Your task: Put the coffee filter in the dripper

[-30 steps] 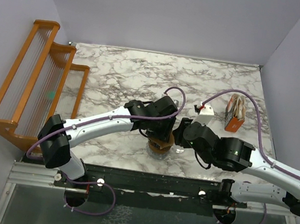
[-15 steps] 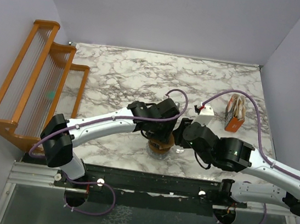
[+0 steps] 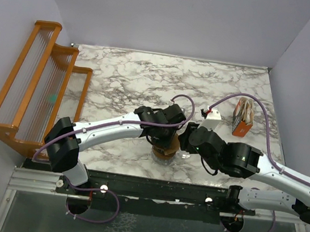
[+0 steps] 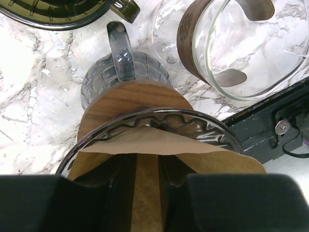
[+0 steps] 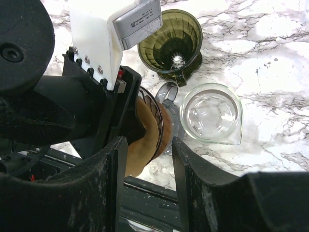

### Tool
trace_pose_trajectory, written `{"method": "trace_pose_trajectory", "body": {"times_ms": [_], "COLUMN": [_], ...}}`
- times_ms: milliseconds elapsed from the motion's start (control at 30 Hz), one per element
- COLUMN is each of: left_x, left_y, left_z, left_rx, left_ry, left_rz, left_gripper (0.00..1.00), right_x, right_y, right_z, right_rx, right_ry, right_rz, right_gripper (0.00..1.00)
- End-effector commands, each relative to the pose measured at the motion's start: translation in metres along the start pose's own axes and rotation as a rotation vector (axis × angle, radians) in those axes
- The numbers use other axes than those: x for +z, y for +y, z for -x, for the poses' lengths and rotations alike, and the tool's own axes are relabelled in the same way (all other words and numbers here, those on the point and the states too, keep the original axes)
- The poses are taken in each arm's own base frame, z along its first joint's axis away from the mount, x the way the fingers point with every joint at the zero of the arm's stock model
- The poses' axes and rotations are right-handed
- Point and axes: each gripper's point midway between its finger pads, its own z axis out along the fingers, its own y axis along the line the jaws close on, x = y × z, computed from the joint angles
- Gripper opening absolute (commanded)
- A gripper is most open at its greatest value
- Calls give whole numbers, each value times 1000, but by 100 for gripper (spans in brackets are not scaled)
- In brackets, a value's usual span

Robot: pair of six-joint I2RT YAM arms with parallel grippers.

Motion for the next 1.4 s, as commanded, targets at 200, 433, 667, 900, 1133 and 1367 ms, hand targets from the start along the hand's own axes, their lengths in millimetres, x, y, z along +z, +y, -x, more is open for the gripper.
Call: {"method": "trace_pose_trajectory", "body": {"times_ms": [200, 433, 667, 900, 1133, 1367], "left_x": [8, 9, 3, -7, -18, -32], "left_y": [8, 6, -3, -12, -12, -10], "left_z": [-11, -11, -3, 7, 15, 23], "left_rx": [22, 29, 40, 44, 56, 83], "left_ry": [27, 29, 13, -14, -38, -64], "left_rz": [43, 40, 11, -18, -11, 7], "left_gripper": [7, 0, 3, 20, 26, 27], "right_x": [2, 2, 1, -1, -6, -10], "right_y": [-2, -1, -1, -2, -4, -5], "right_z": [-5, -6, -4, -3, 3, 11], "right_rx": [18, 19, 16, 19, 25, 27], "right_ry": [2, 4, 2, -2, -13, -29], "right_rz": [-5, -2, -2, -2, -3, -1], "right_gripper": [48, 47, 48, 48, 48, 48]}}
